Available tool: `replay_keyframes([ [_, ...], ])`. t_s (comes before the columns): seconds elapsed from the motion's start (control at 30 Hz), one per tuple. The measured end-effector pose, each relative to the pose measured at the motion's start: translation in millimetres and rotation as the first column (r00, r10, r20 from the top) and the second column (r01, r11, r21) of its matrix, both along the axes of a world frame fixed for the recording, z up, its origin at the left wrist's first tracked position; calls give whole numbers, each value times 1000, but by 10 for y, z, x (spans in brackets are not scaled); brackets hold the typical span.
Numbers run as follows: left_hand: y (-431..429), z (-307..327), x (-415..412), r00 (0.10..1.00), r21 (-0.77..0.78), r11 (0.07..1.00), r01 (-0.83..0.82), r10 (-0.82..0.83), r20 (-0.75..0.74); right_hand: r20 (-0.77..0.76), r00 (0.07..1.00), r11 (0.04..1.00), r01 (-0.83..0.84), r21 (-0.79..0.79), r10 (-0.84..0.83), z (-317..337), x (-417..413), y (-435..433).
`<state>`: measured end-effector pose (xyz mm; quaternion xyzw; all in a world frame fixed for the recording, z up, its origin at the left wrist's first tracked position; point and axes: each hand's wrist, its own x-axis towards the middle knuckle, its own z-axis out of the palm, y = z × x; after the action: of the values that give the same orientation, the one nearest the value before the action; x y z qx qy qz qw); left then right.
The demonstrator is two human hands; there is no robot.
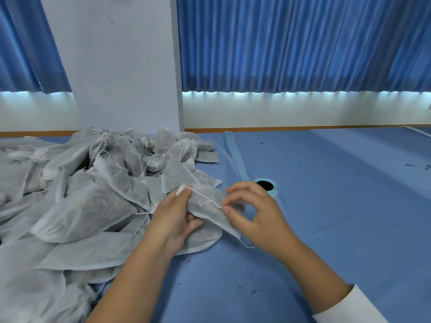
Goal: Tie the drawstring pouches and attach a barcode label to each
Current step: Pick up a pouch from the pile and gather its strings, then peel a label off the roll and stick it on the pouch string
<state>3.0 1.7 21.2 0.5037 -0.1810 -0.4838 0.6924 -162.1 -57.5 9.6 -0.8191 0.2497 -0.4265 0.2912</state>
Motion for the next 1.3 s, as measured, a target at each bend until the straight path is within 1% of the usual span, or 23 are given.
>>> replay_keyframes([
  [0.07,2,17,-6,991,-34,999,-20,15,-134,-61,998,1000,8,-2,-9,-20,9,-4],
  [0.1,1,21,-10,979,-53,998,-24,13,-205,-66,998,1000,5,17,-4,-19,12,-9],
  [0.2,2,44,-23,920,-118,993,-12,-36,-390,-12,1000,993,-17,114,19,-14,19,-22],
  [0.27,4,62,-51,878,-178,984,-11,-76,-472,46,999,982,12,186,-21,-28,33,-34],
  [0.3,7,71,-79,876,-215,977,1,-104,-471,82,995,975,32,221,-51,-41,39,-42],
  [0.33,9,69,-120,896,-238,971,29,-131,-424,114,990,967,48,250,-78,-54,47,-47],
  [0.37,8,52,-170,929,-237,969,72,-152,-338,139,985,961,58,272,-99,-66,56,-52],
  [0.43,16,-11,-277,973,-180,973,148,-175,-148,177,976,954,73,289,-128,-85,73,-56],
  [0.5,31,-84,-370,979,-134,973,190,-198,-48,198,968,954,92,285,-153,-107,83,-62],
  [0.53,37,-113,-400,980,-131,973,191,-197,-37,194,968,955,102,279,-160,-118,88,-61],
  [0.6,36,-149,-418,987,-125,983,131,-141,-73,154,977,964,108,244,-148,-138,104,-47],
  [0.7,10,-167,-382,991,-63,998,23,-31,-128,100,994,978,21,206,-43,-136,115,-35],
  [0.77,-8,-172,-351,993,-47,999,-13,7,-115,66,997,985,18,172,-30,-116,69,-112],
  [0.8,-14,-172,-340,996,-42,999,-28,24,-90,31,996,987,75,141,-80,-113,23,-191],
  [0.83,-16,-170,-331,997,-37,999,-37,35,-62,-28,986,982,166,94,-164,-117,-35,-287],
  [0.9,-19,-170,-322,999,-23,999,-34,34,-17,-180,924,940,339,-26,-338,-148,-159,-496],
  [0.93,-25,-178,-317,1000,-14,1000,-25,25,0,-251,884,918,390,-72,-395,-176,-211,-584],
  [1.0,-35,-189,-306,1000,1,1000,-6,6,23,-356,821,892,442,-100,-446,-230,-265,-699],
  [1.07,-49,-198,-294,999,20,1000,11,-11,33,-409,783,877,468,-110,-469,-266,-265,-752],
  [1.13,-46,-186,-289,998,38,998,48,-49,32,-407,783,878,460,-130,-471,-293,-247,-781],
  [1.17,-42,-178,-283,997,41,996,77,-78,27,-382,809,890,443,-106,-448,-297,-235,-779],
  [1.23,-39,-172,-263,992,30,992,124,-124,6,-300,873,913,407,11,-385,-291,-221,-747],
  [1.3,-57,-171,-241,989,3,989,146,-146,-14,-182,919,911,378,163,-349,-261,-220,-698],
])
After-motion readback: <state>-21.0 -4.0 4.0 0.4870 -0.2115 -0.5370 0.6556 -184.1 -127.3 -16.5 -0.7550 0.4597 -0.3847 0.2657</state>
